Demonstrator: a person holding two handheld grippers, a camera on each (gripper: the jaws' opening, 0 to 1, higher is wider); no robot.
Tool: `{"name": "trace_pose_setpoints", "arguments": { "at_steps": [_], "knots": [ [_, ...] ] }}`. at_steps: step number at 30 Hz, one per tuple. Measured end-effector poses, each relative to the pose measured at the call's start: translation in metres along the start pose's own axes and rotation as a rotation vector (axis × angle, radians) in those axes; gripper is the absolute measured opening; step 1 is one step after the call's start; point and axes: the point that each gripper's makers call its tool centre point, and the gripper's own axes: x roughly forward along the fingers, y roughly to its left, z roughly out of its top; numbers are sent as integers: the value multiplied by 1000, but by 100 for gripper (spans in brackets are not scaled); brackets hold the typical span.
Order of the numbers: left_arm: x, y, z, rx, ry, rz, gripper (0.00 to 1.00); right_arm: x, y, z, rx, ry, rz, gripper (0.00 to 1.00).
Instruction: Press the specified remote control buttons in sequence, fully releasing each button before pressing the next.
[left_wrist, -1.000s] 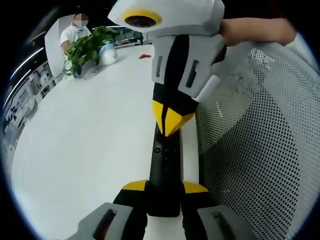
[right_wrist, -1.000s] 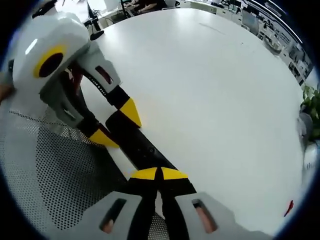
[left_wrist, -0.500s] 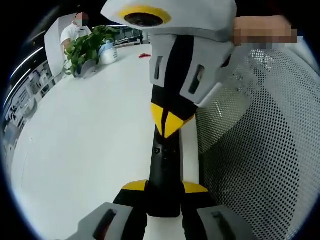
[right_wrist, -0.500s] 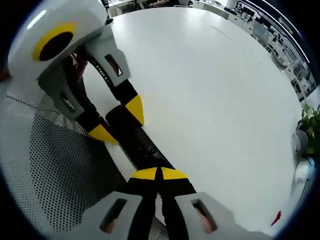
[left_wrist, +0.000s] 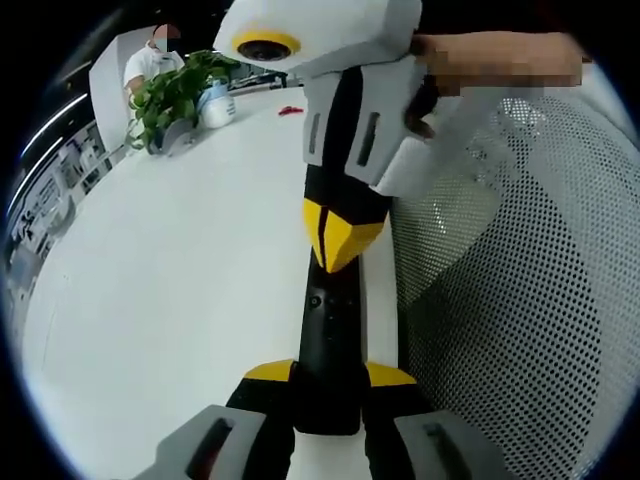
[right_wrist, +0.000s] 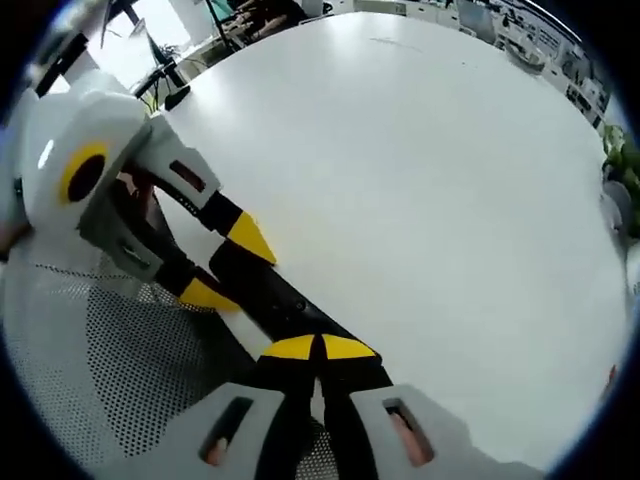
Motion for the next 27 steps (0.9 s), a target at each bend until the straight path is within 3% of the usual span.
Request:
{"name": "trace_pose_setpoints", "arguments": {
  "at_steps": [10,16,19,22,27],
  "knots": [
    [2,1,0,-25,8,18,25,0,4,-2,31,9,17,0],
    [2,1,0,-47,19,20,25,2,5,-2,-17,36,17,0],
    [3,2,1,-76,30,44,25,1,4,-2,0,68,56,0],
    [3,1,2,-140,17,96,26,1,4,-4,70,103,115,0],
    [3,0,3,-185,15,131,26,2,4,-3,91,131,126,0]
  ]
}}
